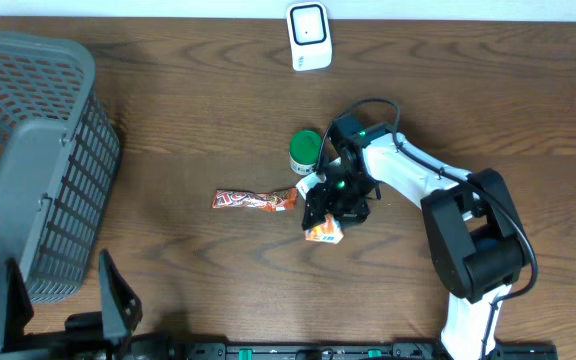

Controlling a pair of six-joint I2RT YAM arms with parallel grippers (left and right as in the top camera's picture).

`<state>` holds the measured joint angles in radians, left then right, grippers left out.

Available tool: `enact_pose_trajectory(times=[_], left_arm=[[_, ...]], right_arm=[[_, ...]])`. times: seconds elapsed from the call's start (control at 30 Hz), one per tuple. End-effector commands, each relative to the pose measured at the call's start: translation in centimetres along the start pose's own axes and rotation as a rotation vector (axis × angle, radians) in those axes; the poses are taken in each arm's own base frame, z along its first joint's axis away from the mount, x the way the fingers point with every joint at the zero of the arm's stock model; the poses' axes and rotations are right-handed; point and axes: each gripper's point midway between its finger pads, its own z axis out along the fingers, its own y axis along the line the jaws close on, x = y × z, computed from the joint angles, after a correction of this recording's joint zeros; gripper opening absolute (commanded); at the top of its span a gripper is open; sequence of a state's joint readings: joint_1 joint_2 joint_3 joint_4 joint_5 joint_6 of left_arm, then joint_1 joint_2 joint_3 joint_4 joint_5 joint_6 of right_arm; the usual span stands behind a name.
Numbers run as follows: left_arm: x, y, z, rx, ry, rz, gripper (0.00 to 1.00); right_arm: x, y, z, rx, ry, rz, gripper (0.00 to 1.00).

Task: Scan the item barcode
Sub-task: 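Grasp the Kleenex pack with the right gripper and lift it, then carry the Kleenex pack with the right gripper to the white scanner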

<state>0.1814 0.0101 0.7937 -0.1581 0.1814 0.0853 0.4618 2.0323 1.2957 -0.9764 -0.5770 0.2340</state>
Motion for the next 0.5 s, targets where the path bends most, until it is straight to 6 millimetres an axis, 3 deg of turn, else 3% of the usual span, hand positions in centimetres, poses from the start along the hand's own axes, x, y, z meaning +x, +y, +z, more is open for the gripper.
enact_pose_trajectory(times=[0.0, 0.13, 0.47], left_arm=[[0.7, -0.1, 0.1, 0.009, 0.01, -0.004, 0.84], [1.9, -0.1, 0.3, 0.009, 0.037, -0.007, 0.84], [7.6, -0.3, -0.2, 0.014, 0.253, -0.035, 0.84]], right_arm=[[1.1, 3.3, -0.3, -0.244, 0.085, 0.085, 0.66], [1.2, 4.9, -1.6, -0.385, 0.11, 0.116, 0.66], [0.3, 6.8, -3.7, -0.563, 0.152, 0.305, 0.67]])
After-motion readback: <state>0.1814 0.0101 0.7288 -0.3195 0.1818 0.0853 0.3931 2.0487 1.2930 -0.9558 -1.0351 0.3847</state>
